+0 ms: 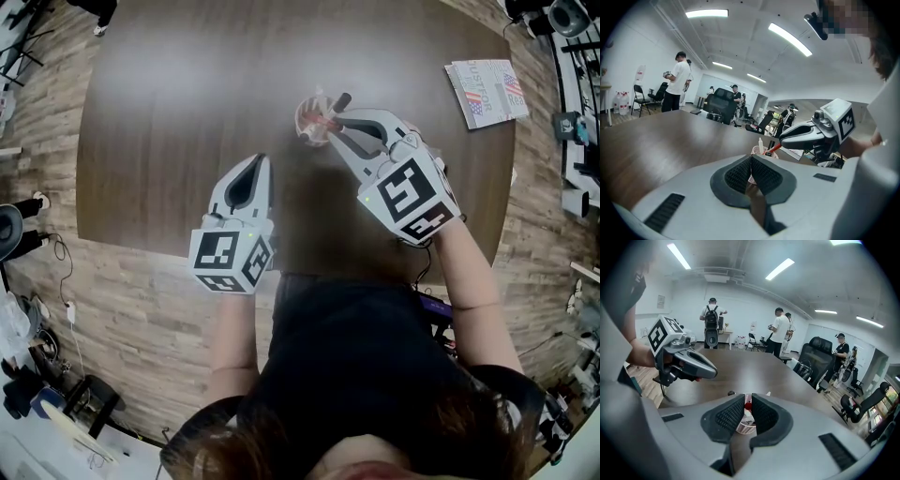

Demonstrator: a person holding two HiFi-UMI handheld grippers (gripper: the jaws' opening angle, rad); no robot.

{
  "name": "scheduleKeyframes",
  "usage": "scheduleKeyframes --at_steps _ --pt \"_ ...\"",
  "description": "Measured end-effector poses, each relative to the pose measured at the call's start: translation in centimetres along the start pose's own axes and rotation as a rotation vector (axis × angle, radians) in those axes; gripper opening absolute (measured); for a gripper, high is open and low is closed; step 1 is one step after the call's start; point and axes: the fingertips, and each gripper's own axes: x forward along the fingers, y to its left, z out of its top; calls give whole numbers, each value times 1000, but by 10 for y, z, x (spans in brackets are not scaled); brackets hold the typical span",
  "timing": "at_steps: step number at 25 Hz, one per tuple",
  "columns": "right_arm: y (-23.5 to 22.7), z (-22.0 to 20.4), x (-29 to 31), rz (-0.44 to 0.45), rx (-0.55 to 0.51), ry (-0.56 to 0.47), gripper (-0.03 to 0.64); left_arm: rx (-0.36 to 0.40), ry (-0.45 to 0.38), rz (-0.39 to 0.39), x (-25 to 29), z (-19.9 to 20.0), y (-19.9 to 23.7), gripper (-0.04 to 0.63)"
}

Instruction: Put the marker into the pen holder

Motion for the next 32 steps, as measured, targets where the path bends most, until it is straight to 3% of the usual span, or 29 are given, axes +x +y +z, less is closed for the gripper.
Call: scheduleKeyframes --at_steps 19,25,32 --pt "-13 -8 22 -76 82 -45 72 9 0 11 -2 1 3 28" --pt "-11 -7 16 -91 109 -64 109 9 -12 19 -2 4 6 28" --pt "-15 -5 -20 -147 152 -128 71 15 -59 36 -10 16 -3 28"
